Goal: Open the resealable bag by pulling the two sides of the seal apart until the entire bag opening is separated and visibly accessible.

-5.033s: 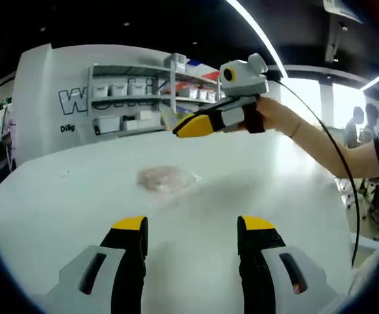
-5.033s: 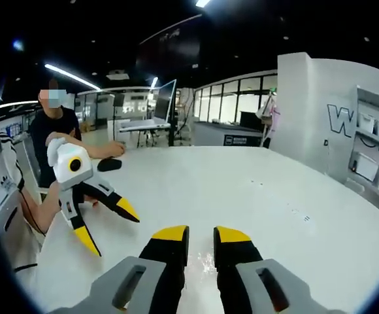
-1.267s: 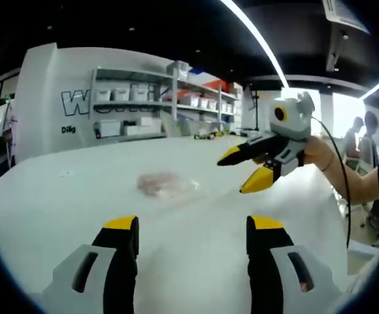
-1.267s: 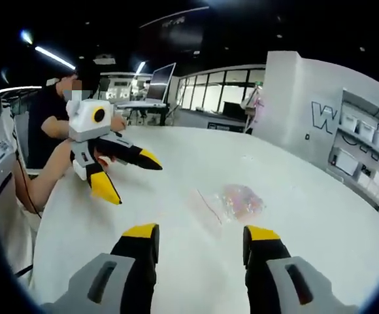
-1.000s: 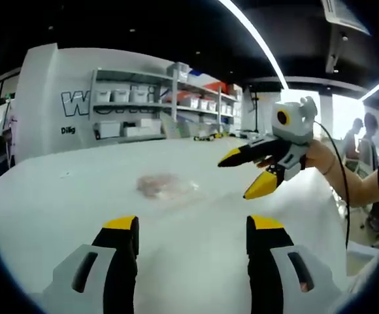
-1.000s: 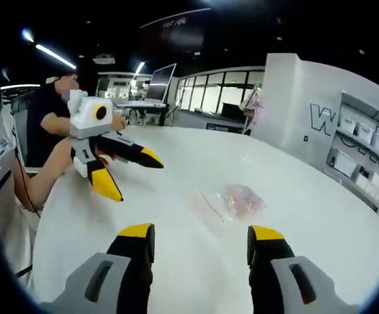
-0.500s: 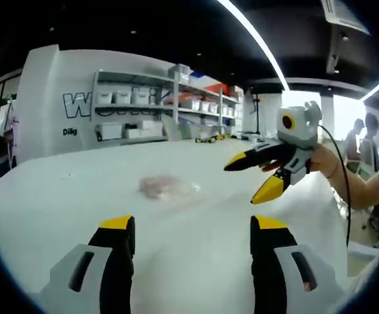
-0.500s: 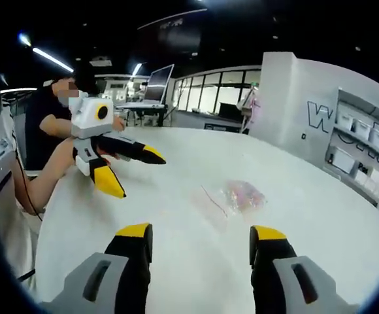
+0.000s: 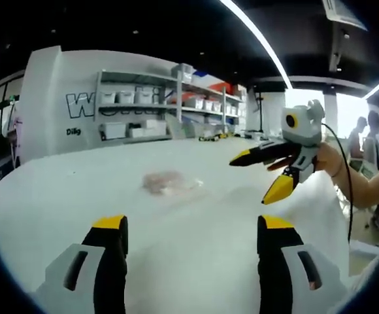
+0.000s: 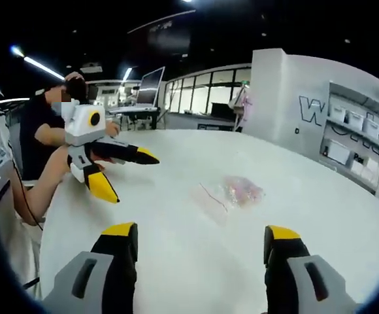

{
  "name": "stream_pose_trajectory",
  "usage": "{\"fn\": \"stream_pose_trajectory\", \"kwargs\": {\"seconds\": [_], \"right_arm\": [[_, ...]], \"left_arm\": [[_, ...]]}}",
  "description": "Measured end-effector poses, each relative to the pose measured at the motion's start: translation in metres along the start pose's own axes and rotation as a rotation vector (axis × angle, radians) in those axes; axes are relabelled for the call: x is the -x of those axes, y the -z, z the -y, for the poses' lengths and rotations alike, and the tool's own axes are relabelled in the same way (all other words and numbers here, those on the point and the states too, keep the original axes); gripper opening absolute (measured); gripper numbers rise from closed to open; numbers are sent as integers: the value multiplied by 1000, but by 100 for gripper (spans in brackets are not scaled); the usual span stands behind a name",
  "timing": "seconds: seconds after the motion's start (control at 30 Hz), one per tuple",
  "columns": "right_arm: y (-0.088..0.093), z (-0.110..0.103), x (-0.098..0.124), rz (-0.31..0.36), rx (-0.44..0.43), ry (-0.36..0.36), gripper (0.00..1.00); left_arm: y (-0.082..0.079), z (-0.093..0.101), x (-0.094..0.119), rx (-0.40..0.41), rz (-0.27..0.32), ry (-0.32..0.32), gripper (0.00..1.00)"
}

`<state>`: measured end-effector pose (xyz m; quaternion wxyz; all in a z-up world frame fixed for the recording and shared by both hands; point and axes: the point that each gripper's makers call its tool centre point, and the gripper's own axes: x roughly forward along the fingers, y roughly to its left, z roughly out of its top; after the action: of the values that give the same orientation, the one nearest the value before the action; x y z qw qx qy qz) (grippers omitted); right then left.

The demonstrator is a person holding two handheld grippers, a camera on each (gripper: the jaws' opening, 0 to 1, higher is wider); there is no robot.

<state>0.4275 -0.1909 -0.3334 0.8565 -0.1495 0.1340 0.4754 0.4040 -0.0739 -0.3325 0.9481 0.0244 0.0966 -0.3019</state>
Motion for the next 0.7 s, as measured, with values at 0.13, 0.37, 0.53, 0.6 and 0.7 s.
{"fn": "stream_pose_trajectory", "kwargs": {"seconds": [0.13, 0.37, 0.53, 0.6, 0.7], "right_arm": [[1, -4, 1, 3, -4, 0, 87], [8, -7, 5, -2, -39, 18, 94], [8, -11, 10, 27, -55, 41, 100], [8, -12, 11, 36, -61, 45, 99], [9, -14, 11, 37, -67, 44, 99]], "left_arm": [[-2, 1, 2, 7, 8, -3, 84], [0, 0, 7, 39, 2, -14, 88], [-7, -2, 9, 33, 43, -31, 95], [-7, -2, 10, 28, 45, -33, 97], [-6, -1, 11, 34, 44, -31, 99]]}}
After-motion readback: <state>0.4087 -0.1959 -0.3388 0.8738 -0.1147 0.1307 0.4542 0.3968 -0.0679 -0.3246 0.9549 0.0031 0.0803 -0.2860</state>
